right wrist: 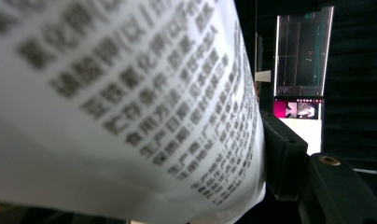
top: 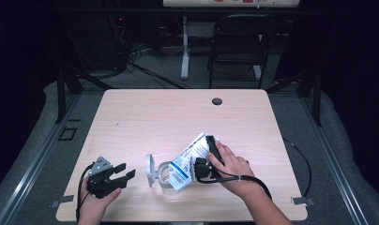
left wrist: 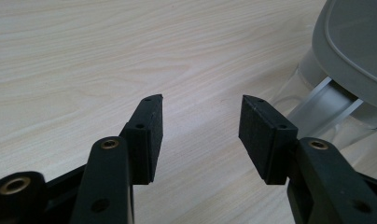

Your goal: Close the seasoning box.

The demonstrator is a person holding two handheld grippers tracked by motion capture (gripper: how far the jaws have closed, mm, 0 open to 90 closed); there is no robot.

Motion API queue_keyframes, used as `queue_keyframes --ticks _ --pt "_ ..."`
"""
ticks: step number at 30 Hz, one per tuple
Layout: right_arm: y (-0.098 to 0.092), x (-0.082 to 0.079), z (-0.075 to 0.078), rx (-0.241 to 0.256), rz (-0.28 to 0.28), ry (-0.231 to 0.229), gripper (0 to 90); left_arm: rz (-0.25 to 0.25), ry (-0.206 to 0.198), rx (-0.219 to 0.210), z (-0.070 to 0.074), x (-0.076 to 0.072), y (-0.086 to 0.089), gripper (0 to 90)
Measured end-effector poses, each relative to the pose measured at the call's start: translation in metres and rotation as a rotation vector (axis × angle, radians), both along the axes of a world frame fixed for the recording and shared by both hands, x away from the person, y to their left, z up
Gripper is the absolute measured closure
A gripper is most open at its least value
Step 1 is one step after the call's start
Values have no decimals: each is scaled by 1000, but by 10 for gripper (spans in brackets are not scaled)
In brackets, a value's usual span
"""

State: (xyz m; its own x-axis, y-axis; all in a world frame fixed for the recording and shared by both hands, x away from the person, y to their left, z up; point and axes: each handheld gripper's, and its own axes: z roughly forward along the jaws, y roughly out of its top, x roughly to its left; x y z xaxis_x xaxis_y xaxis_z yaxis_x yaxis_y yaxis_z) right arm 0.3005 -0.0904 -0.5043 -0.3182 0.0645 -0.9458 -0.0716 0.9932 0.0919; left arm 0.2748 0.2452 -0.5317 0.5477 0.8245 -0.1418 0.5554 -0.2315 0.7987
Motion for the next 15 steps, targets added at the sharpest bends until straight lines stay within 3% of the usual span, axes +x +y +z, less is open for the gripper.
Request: queue_keyframes --ticks 15 --pt "1 0 1 -13 2 -9 455 -5 6 7 1 0 0 503"
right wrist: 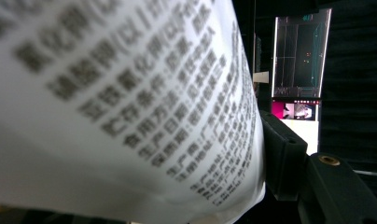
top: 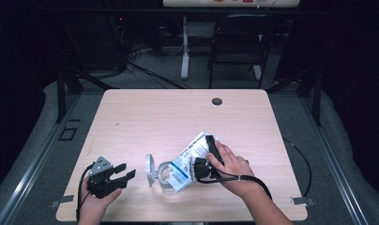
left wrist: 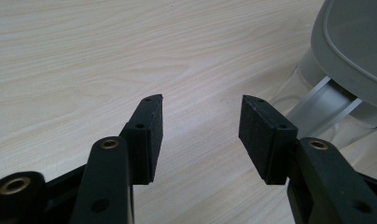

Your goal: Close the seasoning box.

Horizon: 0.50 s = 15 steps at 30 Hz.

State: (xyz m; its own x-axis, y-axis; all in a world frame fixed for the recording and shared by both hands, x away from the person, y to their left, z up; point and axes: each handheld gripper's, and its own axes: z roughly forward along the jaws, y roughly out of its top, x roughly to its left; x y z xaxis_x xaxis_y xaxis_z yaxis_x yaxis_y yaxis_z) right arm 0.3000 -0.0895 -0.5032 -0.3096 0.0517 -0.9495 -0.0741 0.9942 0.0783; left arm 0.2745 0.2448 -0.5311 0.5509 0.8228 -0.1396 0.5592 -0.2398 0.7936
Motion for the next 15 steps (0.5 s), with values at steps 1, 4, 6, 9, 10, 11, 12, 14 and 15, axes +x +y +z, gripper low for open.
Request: queue_keyframes --ticks 1,4,6,9,10,11,12,14,15 --pt "0 0 0 -1 0 0 455 0 0 0 0 0 0 503" --pt "0 0 0 -2 2 -2 455 2 -1 0 0 0 0 502" --pt "0 0 0 -3 3 -2 455 2 -1 0 0 0 0 502" --pt "0 0 0 -2 6 -1 456 0 0 0 0 0 0 503" --pt "1 0 0 -2 6 -1 456 -1 1 1 0 0 0 502" --pt "1 0 1 -7 6 -5 456 0 -1 0 0 0 0 502" --pt "1 0 1 -8 6 -5 456 0 -1 0 0 0 0 503" --pt "2 -1 3 -32 -4 -11 456 1 -2 0 0 0 0 502" --pt "2 0 1 -15 6 -9 457 1 -2 1 0 0 0 502"
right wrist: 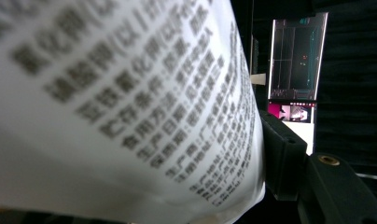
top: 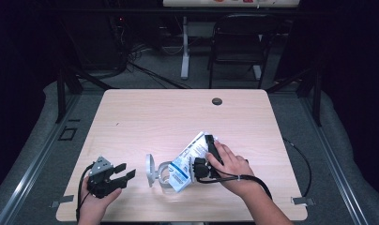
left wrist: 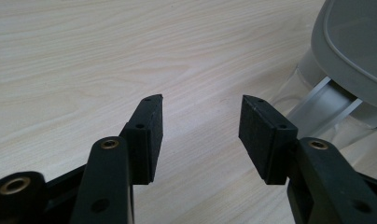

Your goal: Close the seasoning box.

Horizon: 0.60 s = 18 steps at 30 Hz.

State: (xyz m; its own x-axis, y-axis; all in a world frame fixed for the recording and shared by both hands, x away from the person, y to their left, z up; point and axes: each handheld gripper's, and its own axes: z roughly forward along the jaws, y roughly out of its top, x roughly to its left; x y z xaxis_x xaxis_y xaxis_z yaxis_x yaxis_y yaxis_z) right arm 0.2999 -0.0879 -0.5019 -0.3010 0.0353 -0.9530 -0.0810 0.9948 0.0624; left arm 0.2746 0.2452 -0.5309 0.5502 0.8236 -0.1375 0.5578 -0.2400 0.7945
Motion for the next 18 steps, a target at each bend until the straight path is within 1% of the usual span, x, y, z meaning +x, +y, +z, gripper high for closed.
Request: queue_keyframes --ticks 4,8,12,15,18 --pt "0 0 0 0 5 0 458 0 2 -1 0 0 0 502" --pt "1 0 0 -1 -1 3 458 3 -7 -10 -1 0 0 503" --pt "1 0 0 -5 6 -3 458 0 2 -2 0 0 0 502" --pt "1 0 0 -7 12 -5 459 1 1 -2 0 0 0 503" --pt "1 0 1 -11 7 -6 460 1 -5 -3 0 0 0 503"
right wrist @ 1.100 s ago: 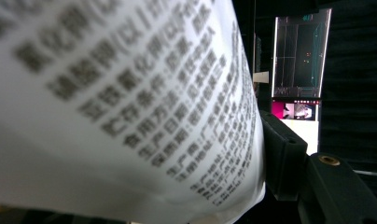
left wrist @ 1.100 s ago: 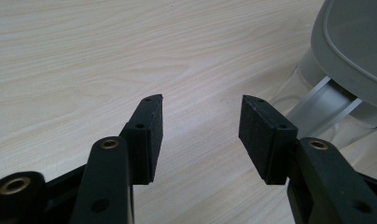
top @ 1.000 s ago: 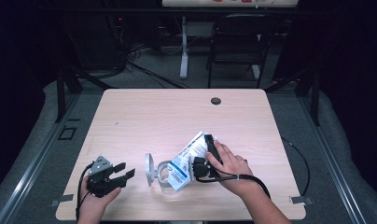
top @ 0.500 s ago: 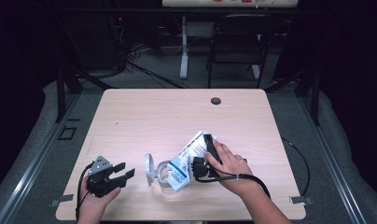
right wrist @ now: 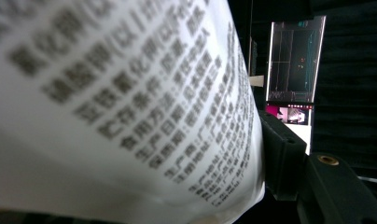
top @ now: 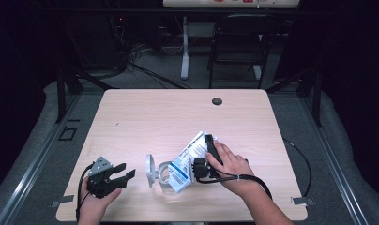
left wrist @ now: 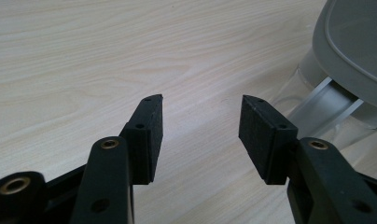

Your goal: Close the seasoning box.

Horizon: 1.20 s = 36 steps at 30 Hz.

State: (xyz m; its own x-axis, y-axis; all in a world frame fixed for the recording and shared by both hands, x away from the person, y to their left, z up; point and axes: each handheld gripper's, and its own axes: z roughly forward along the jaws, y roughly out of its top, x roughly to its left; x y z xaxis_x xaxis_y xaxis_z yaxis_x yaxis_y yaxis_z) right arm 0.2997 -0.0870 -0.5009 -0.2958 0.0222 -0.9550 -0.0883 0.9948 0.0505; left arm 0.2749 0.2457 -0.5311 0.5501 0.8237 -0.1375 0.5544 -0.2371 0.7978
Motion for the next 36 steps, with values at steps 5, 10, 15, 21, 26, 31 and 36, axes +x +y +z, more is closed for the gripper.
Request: queue_keyframes --ticks 5,10,15,21,26,31,36 --pt "0 0 0 0 -1 1 460 -3 5 4 0 0 0 502" --pt "0 0 0 -2 0 0 460 -2 4 4 0 0 0 502" --pt "1 -1 1 -18 -11 -2 461 2 0 -5 0 0 0 503" --pt "1 -1 1 -20 -11 -3 462 1 -4 -5 0 0 0 502" --pt "1 -1 1 -13 -8 -1 462 1 2 -4 0 0 0 502" --pt "1 -1 1 -15 2 -4 462 2 -1 -7 -1 0 0 503" --pt "1 0 1 -17 8 -6 462 1 -1 -7 -1 0 0 503"
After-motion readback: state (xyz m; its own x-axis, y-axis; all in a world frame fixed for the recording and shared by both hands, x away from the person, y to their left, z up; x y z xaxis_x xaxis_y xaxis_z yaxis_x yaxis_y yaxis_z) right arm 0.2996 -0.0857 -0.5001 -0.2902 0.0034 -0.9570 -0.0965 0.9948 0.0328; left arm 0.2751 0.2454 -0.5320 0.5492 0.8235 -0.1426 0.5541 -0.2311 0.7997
